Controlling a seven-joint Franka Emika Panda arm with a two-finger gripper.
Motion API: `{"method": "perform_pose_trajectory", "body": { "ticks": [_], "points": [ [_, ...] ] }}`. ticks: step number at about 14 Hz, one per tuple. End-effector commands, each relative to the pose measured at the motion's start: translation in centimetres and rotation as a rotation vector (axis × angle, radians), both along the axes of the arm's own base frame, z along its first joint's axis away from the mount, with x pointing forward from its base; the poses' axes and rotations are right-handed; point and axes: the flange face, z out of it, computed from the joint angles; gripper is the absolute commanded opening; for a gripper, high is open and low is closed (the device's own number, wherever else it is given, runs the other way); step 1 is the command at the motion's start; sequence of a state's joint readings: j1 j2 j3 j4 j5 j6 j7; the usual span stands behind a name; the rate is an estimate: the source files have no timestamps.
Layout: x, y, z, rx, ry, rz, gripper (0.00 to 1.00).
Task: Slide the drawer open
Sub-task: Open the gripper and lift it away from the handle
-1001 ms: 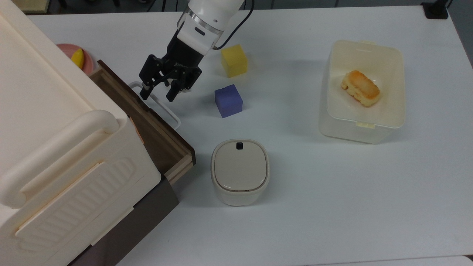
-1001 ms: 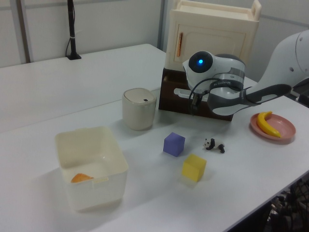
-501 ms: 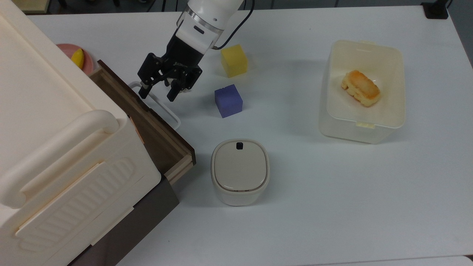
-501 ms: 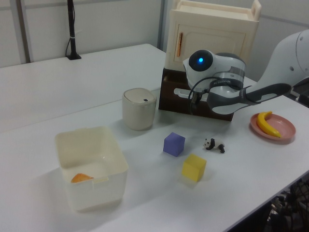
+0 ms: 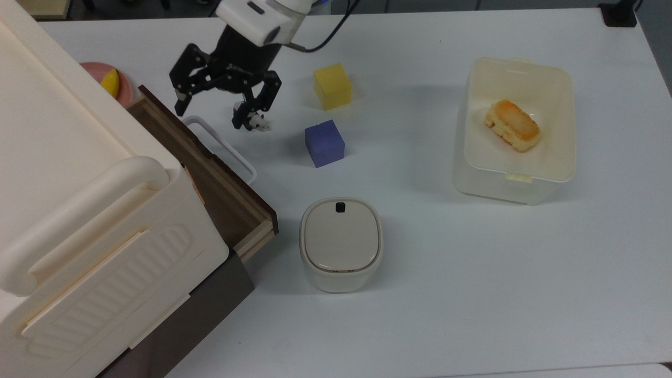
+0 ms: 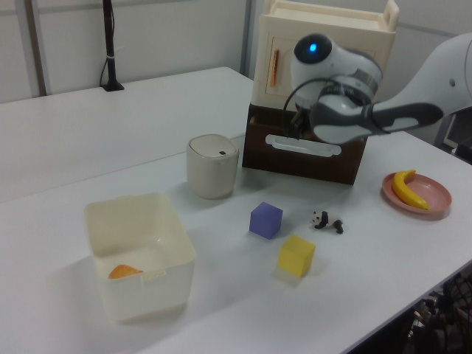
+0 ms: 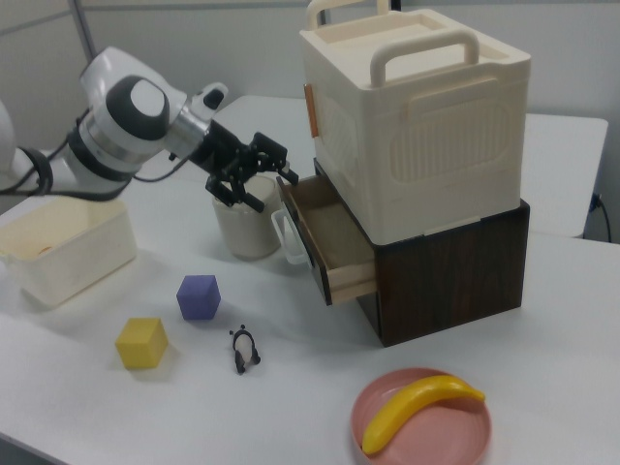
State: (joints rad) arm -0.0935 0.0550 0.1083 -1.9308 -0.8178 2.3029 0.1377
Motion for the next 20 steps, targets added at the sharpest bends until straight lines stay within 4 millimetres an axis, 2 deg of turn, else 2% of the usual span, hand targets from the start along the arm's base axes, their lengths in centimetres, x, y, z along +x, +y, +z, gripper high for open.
{"method": "perform_pose_trajectory", "body": {
  "ticks": [1, 4, 5, 9, 12, 14, 17, 20],
  "points": [
    [-0.2, -0.4, 5.5, 0.081, 0.057, -0.066, 1.0],
    [-0.9, 0.8, 7.2, 0.147, 0.102, -0.124, 1.0],
    [-1.3, 2.2, 7.9, 0.178, 0.125, -0.135, 1.0],
    [-3.5, 5.5, 11.1, 0.342, 0.238, -0.23, 1.0],
    [-4.4, 7.5, 10.8, 0.41, 0.289, -0.292, 1.0],
    [-4.7, 8.0, 10.8, 0.432, 0.293, -0.319, 1.0],
    [-5.2, 8.1, 12.6, 0.485, 0.265, -0.334, 1.0],
    [-5.3, 8.7, 12.5, 0.555, 0.289, -0.326, 1.0]
  ]
}}
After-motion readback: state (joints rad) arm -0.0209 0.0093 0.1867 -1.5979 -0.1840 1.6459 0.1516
